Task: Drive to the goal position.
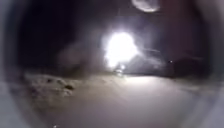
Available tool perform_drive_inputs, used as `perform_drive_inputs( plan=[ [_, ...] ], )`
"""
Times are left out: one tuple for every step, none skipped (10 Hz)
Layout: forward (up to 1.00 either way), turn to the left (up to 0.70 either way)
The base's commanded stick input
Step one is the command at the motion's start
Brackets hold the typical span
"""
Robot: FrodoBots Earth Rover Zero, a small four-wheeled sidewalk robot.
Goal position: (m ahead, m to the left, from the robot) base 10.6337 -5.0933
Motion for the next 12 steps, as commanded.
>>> perform_drive_inputs(
  plan=[
    [0.85,-0.34],
    [0.85,0.00],
    [0.85,0.00],
    [0.85,-0.10],
    [0.85,-0.34],
    [0.85,-0.34],
    [0.85,-0.34],
    [0.85,-0.25],
    [0.85,0.00],
    [0.85,0.00],
    [0.85,0.00],
    [0.85,0.00]
  ],
)
